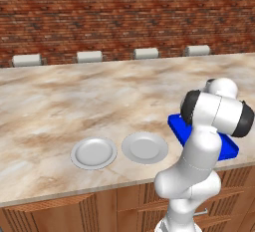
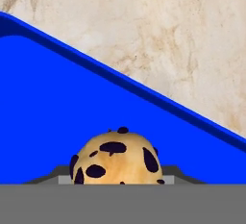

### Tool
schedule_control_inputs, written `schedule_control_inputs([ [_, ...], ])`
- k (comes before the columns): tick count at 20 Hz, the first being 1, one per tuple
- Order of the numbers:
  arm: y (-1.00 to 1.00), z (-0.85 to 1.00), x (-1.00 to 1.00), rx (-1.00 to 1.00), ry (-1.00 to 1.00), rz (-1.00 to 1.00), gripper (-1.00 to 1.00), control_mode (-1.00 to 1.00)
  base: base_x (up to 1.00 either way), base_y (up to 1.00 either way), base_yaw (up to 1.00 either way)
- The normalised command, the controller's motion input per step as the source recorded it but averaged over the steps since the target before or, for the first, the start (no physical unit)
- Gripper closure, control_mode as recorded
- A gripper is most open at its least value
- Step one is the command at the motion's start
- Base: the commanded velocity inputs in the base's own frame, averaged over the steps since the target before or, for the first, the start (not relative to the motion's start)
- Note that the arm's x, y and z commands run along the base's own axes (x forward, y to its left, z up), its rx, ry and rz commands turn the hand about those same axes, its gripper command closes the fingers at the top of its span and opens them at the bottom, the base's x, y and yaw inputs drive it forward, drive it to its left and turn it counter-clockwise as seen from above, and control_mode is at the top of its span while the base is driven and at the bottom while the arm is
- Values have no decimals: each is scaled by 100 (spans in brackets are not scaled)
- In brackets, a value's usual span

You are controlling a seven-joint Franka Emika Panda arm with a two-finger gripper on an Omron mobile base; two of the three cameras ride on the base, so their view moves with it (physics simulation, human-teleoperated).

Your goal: Move the dessert items from the plates to the tray.

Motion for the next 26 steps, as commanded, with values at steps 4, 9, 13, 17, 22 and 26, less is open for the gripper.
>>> schedule_control_inputs([
  [4,0,-4,0,0,0,0,-100,-100,0,0,0],
  [9,0,0,0,0,0,0,-100,-100,0,0,0],
  [13,0,0,0,0,0,0,-100,-100,0,0,0],
  [17,22,28,-20,0,-4,2,-100,-100,0,0,0],
  [22,94,86,-69,-1,-21,14,-100,-100,0,0,0],
  [26,87,100,-83,-11,-38,12,-100,-100,0,0,0],
])
